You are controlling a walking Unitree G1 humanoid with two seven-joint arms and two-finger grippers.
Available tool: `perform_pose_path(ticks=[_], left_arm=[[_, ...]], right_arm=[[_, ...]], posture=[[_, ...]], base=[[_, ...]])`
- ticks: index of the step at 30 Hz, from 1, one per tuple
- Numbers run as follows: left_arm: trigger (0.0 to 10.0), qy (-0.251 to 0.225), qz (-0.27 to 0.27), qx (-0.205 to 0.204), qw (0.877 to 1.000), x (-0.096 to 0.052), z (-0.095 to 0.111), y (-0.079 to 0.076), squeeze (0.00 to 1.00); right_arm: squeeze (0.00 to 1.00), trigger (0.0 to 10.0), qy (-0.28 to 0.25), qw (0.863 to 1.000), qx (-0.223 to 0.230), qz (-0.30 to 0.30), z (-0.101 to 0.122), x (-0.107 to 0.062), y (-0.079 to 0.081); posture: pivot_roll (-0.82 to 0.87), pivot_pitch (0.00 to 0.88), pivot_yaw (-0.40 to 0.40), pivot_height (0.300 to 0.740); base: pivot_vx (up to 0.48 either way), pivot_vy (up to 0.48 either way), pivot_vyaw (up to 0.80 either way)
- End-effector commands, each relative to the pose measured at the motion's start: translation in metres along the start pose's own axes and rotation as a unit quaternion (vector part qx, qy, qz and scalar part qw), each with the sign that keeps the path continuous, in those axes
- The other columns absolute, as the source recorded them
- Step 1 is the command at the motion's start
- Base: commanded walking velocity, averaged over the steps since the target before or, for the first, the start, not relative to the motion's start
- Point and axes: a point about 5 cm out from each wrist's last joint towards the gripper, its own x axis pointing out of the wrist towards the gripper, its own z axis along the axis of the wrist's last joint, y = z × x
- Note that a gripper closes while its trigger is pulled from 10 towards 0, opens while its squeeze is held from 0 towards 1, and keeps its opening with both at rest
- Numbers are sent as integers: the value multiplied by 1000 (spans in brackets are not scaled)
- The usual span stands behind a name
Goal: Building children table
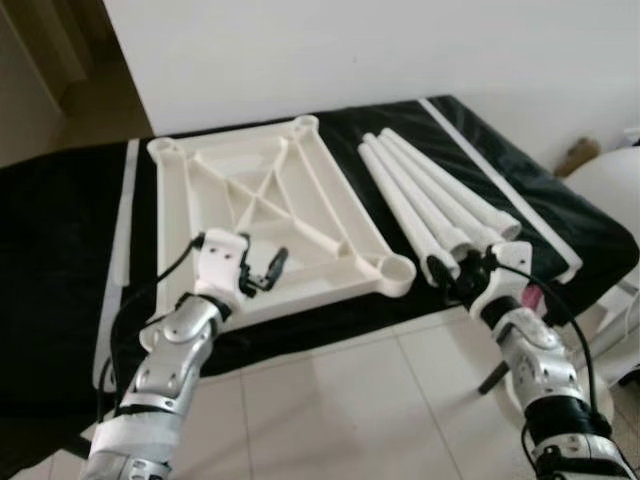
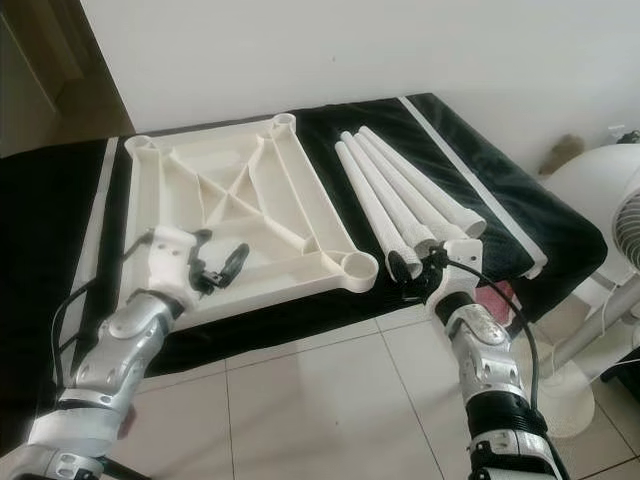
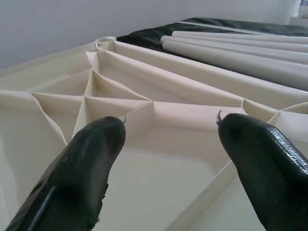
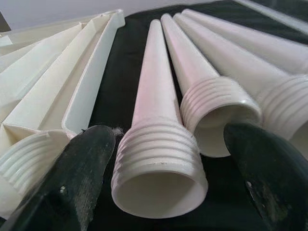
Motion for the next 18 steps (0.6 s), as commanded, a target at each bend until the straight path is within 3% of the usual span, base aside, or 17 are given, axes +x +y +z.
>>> perform_pose_path(ticks=[1,5,7,8,9,10,13,14,18], left_arm=[[10000,13,-61,-1,998,-3,-4,-6,0],[10000,14,-60,-2,998,-3,-4,-6,0],[10000,15,-58,-4,998,-4,-5,-6,0],[10000,15,-58,-4,998,-4,-5,-6,0],[10000,16,-57,-6,998,-4,-5,-5,0],[10000,16,-57,-7,998,-4,-5,-6,0],[10000,17,-57,-7,998,-4,-5,-6,0],[10000,17,-57,-8,998,-5,-5,-6,0],[10000,17,-54,-10,998,-5,-5,-6,0]], right_arm=[[0,10000,17,1000,6,14,-7,2,3],[0,10000,29,999,7,12,-10,3,2],[0,7569,37,999,9,16,-13,3,1],[0,7569,37,999,9,16,-13,3,1],[0,5333,37,999,11,15,-13,3,0],[0,78,36,999,13,13,-13,2,0],[0,0,37,999,10,10,-14,2,-1],[0,10000,40,999,11,6,-15,2,-2],[0,10000,39,999,13,7,-16,-1,-1]], posture=[[14,24,52,740],[15,24,50,740],[14,26,49,740],[14,26,49,740],[14,26,48,740],[13,27,49,740],[13,27,48,740],[12,28,45,740],[14,29,40,740]], base=[[0,0,0],[0,0,0],[0,0,0],[0,0,0],[0,0,0],[0,0,0],[0,0,0],[0,0,0],[0,0,0]])
